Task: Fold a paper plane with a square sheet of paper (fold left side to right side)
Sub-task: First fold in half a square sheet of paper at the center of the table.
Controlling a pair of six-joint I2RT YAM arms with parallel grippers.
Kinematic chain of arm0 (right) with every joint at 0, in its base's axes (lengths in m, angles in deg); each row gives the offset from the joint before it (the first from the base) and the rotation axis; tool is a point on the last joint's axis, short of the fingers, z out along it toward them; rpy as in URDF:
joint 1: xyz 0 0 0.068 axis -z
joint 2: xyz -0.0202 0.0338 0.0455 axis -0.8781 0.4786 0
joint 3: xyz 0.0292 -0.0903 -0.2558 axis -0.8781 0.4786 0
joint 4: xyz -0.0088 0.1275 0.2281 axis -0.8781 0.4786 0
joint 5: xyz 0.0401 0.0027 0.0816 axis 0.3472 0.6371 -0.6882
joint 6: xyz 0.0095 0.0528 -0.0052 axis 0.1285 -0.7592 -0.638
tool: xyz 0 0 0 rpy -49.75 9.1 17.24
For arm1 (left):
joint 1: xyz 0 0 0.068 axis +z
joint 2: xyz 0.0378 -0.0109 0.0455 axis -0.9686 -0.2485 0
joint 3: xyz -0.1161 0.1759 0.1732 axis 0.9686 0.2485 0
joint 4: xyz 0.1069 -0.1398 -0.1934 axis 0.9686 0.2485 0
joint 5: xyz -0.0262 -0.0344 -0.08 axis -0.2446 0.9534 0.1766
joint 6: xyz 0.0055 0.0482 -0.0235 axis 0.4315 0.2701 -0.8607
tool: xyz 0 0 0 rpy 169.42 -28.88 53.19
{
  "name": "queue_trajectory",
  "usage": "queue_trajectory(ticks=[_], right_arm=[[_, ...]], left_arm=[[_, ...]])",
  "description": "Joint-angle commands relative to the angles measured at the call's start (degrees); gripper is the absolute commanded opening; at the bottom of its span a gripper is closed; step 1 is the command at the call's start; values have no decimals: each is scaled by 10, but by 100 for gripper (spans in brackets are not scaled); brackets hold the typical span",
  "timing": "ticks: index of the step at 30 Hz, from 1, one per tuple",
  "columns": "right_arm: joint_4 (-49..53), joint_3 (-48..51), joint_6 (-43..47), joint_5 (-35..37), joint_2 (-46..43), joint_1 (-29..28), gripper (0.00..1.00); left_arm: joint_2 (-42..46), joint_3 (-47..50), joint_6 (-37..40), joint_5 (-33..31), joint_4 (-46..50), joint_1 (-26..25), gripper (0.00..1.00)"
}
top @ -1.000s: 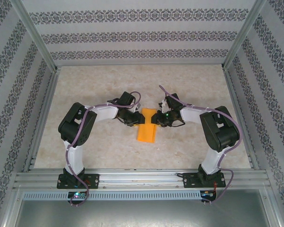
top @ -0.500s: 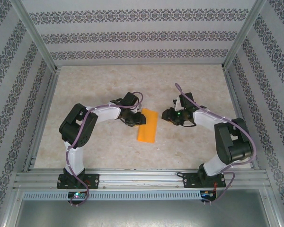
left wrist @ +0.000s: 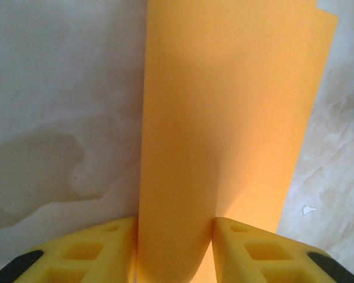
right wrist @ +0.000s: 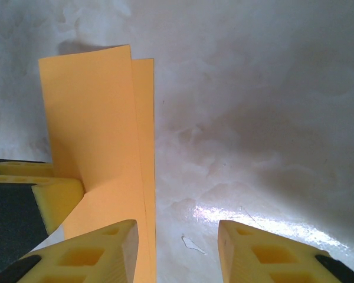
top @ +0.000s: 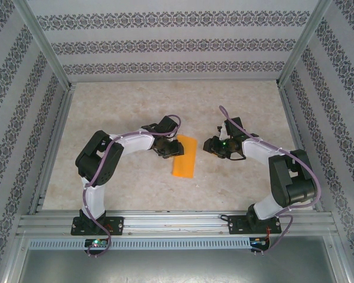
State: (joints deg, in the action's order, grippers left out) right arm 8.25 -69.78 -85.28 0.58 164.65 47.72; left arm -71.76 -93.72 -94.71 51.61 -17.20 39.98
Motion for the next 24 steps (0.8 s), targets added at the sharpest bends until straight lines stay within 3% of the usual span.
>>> queue_trajectory(ticks=[1,11,24], right_arm=[[9,6,17,2,-4,3,41],[7,6,22,-6,-1,2,40],[-11,11,-3,-48,19,-3,40]], left_arm=[[-47,22,-11,62,76,-53,39],[-76,-32,95,49,149,-52,43],[-92,-53,117,47,158,-44,43]])
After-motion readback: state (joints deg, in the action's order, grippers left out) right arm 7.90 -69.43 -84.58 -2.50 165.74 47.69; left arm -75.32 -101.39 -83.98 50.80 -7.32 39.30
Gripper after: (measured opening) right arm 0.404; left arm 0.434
